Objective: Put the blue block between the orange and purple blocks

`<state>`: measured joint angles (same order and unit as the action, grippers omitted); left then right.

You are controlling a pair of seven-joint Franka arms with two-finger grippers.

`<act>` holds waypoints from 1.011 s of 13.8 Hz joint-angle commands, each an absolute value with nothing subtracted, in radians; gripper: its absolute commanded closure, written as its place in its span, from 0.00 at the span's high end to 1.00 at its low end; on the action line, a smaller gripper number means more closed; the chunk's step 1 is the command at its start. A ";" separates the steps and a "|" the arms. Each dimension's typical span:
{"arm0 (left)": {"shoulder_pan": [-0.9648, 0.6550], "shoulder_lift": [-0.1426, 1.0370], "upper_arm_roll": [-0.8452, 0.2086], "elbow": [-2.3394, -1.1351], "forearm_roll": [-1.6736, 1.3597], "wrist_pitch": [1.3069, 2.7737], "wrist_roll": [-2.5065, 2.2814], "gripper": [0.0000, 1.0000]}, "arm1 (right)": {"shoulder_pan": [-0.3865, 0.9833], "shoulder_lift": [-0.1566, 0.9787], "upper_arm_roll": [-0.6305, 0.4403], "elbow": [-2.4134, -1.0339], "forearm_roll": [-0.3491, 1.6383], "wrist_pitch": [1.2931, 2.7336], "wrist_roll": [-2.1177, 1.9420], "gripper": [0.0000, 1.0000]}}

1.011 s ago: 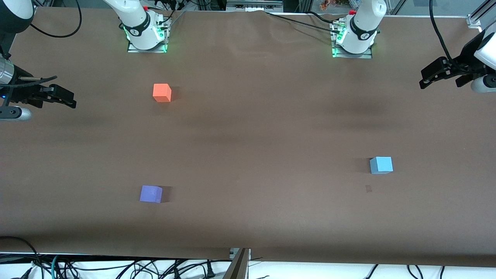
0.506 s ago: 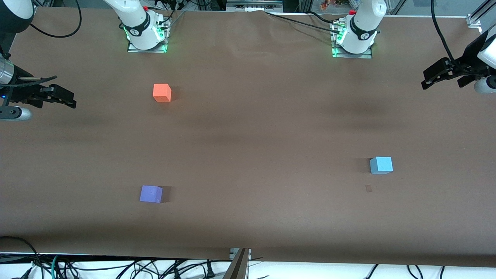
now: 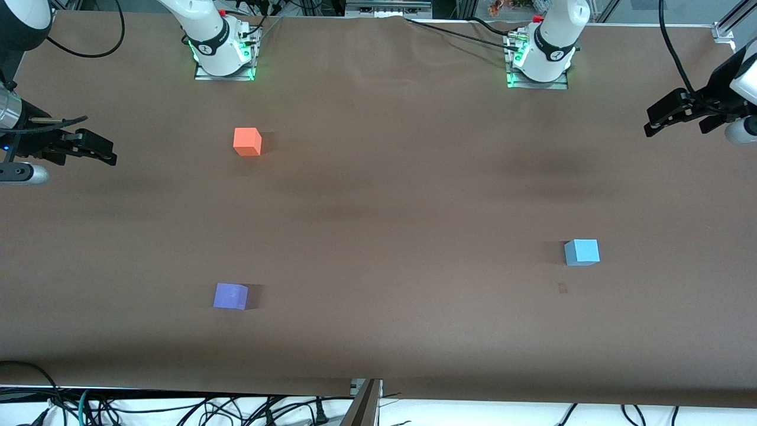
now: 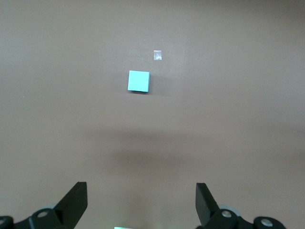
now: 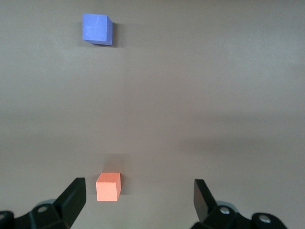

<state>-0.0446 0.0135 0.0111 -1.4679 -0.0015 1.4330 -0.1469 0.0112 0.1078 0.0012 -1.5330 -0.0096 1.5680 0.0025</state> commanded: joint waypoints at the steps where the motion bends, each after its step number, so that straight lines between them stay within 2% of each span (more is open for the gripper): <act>1: -0.031 0.020 0.009 -1.454 0.003 1.424 -0.144 1.00 | 0.008 0.114 0.008 -1.517 -0.003 1.566 0.014 1.00; 14: -0.037 0.032 -0.002 -1.454 0.000 1.460 -0.147 1.00 | 0.006 0.114 0.008 -1.517 -0.002 1.566 0.014 1.00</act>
<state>-0.0361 0.0304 -0.0002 -1.4678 -0.0015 1.4669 -0.1469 0.0115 0.1088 0.0016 -1.5329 -0.0094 1.5680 0.0025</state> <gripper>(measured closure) 0.000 0.000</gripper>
